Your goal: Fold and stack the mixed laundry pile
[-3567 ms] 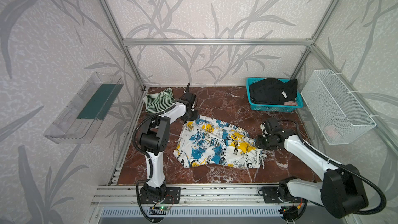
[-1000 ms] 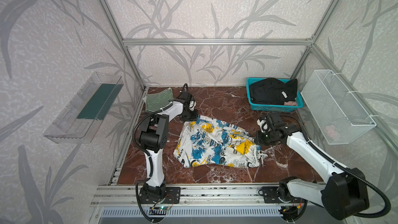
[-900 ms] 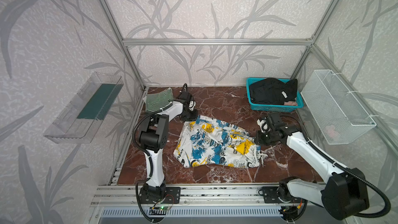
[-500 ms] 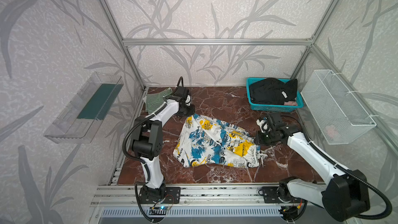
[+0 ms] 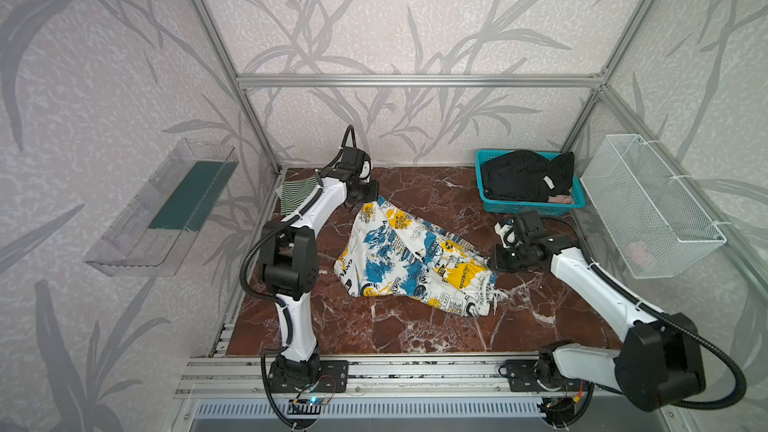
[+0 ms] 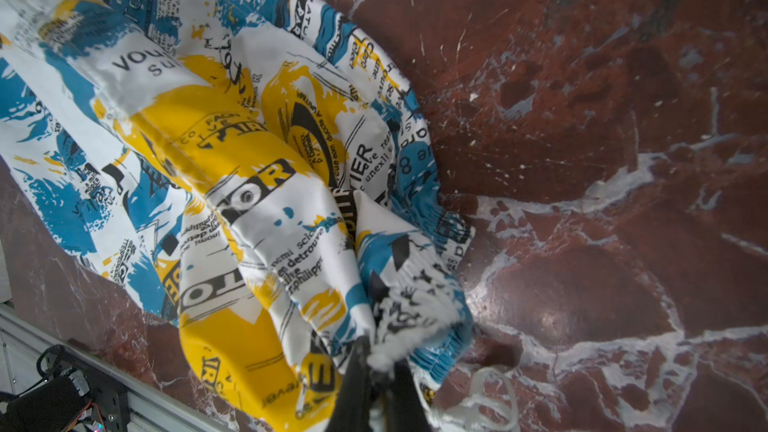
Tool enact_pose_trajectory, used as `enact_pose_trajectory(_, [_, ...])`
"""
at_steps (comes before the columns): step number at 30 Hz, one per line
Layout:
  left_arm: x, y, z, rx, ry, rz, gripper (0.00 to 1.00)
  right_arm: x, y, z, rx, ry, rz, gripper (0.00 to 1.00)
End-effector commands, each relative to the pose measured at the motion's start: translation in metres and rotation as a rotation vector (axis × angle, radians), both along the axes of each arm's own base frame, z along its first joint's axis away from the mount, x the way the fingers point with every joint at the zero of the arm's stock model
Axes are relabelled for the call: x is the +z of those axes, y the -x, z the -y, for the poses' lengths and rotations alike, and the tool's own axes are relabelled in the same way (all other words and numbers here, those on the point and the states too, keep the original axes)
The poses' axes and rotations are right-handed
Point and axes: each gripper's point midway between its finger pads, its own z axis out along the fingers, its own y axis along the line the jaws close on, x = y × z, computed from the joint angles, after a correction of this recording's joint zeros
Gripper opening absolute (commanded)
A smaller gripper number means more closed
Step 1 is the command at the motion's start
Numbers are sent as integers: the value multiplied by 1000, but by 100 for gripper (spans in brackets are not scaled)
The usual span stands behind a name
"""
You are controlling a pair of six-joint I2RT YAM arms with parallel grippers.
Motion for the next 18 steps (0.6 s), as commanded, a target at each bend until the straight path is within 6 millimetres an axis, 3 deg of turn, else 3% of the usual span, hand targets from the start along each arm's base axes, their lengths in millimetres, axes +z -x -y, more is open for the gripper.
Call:
enact_pose_trajectory(1, [6,-6,7,-32,29,-2,0,6,-9,-5,9,-36,4,0])
enact_pose_trajectory(3, [16,-6,7,-16,33,20,0,8,-7,-9,34,-53,11,0])
enact_pose_trajectory(9, [70,-5,5,-3,67,201,0,21,0,-13,105,-63,39,0])
enact_pose_trajectory(12, [84,-9,6,-17,74,260,0,34,-1,-20,139,-103,82,0])
enact_pose_trajectory(15, [71,-23,7,-15,54,241,0,38,-9,-17,103,-103,132,0])
enact_pose_trajectory(18, [44,-43,12,-21,52,207,0,29,-23,-3,-17,-92,149,0])
